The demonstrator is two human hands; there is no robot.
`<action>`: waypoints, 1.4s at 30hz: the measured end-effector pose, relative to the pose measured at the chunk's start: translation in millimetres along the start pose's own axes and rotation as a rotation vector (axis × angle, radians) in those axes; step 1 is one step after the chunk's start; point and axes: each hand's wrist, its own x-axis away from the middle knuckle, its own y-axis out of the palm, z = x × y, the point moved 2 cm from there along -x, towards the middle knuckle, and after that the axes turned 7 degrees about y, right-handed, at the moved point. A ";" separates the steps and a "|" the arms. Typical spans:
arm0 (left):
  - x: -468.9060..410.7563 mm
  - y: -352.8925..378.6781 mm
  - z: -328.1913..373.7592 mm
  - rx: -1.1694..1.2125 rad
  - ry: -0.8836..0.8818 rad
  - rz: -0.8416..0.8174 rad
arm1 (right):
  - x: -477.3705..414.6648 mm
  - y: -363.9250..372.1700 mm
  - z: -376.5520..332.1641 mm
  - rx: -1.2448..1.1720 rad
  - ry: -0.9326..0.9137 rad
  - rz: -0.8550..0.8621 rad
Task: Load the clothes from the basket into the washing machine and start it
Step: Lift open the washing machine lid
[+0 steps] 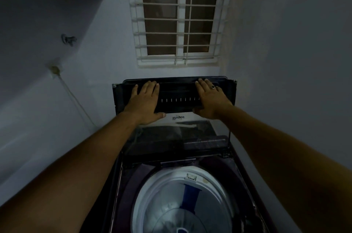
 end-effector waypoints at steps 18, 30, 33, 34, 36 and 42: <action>2.6 12.4 -5.6 0.054 0.034 -0.042 | 7.1 11.7 1.7 0.046 0.019 -0.089; 64.1 38.2 53.6 0.220 0.082 -0.024 | 111.4 31.2 16.0 0.002 0.072 -0.169; 76.6 53.0 76.3 0.238 0.089 -0.048 | 144.0 46.5 27.2 -0.024 0.107 -0.223; 80.3 57.0 84.8 0.244 0.092 -0.056 | 155.0 51.6 31.9 -0.036 0.121 -0.238; 87.8 64.2 104.3 0.255 0.103 -0.081 | 178.9 62.9 42.7 -0.061 0.144 -0.254; 103.6 81.0 170.4 0.306 0.158 -0.122 | 255.2 89.7 78.4 -0.105 0.217 -0.306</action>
